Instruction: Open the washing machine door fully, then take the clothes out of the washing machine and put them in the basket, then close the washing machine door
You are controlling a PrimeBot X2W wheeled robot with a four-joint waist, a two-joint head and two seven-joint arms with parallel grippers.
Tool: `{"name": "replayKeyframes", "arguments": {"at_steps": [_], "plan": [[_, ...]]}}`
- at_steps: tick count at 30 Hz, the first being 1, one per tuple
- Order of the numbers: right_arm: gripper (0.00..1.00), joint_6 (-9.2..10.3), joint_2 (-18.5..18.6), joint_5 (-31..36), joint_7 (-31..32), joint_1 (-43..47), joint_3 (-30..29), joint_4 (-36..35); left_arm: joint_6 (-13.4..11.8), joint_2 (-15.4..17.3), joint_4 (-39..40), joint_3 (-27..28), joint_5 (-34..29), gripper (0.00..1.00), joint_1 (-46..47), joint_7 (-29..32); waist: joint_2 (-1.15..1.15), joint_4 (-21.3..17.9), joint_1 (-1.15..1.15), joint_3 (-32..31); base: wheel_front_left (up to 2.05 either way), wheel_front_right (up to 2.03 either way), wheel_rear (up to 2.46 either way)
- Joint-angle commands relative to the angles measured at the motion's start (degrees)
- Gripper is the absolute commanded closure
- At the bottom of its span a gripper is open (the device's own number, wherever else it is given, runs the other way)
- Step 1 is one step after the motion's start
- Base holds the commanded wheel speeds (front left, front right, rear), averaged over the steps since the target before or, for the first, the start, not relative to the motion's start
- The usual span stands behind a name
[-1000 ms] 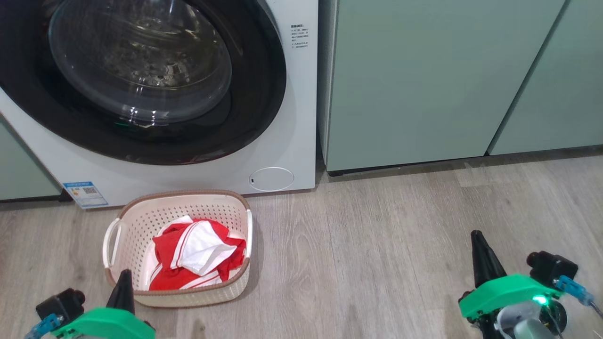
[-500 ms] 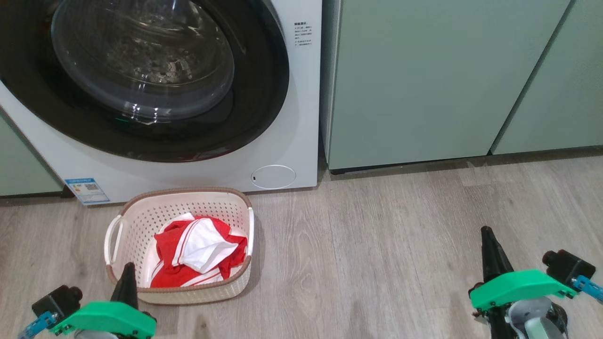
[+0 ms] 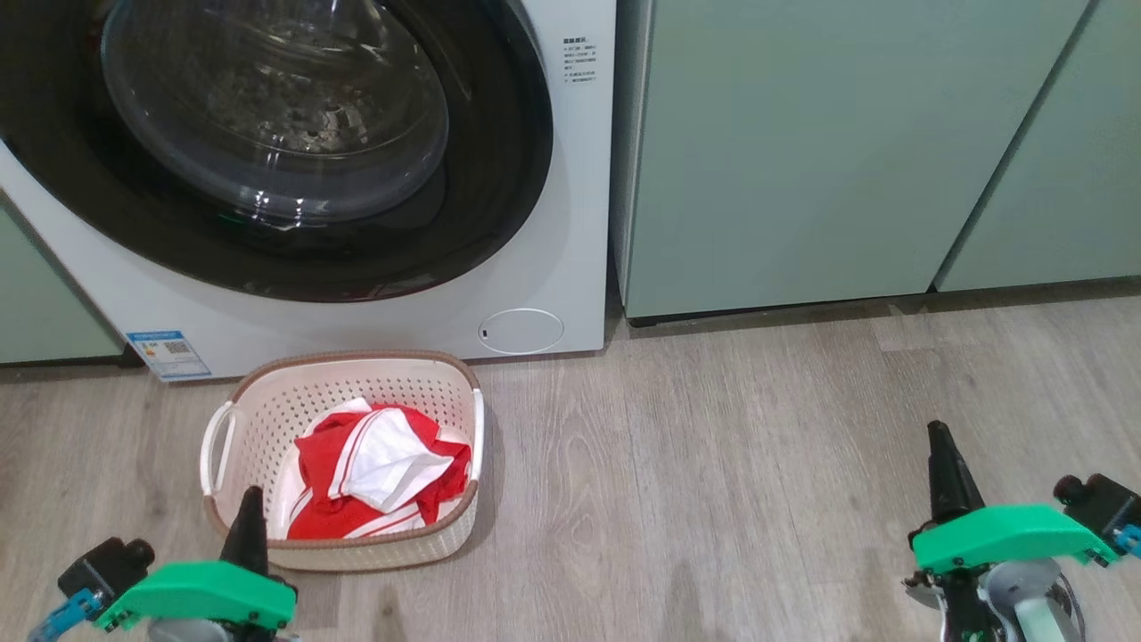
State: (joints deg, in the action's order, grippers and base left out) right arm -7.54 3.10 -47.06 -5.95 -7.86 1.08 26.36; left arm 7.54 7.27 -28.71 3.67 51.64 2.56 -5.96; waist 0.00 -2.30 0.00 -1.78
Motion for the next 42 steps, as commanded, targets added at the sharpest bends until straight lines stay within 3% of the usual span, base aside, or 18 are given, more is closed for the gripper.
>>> {"name": "replayKeyframes", "arguments": {"at_steps": [1, 42], "plan": [[1.0, 0.02, 0.0, -1.8, 0.5, -1.0, -0.1, -2.5, 0.0, 0.5, 2.3, 1.3, 1.5, 1.0, 3.0, 0.6, 0.0, 0.1, 0.0, 0.0, 0.0, 0.0, 0.0], [1.0, 0.04, -0.1, -26.9, 7.4, 0.6, -4.4, -8.2, 0.0, -2.3, 9.5, 2.2, 24.1, 1.0, 3.4, 7.5, 0.0, 1.4, 0.0, 1.2, 0.0, 0.0, 0.0]]}}
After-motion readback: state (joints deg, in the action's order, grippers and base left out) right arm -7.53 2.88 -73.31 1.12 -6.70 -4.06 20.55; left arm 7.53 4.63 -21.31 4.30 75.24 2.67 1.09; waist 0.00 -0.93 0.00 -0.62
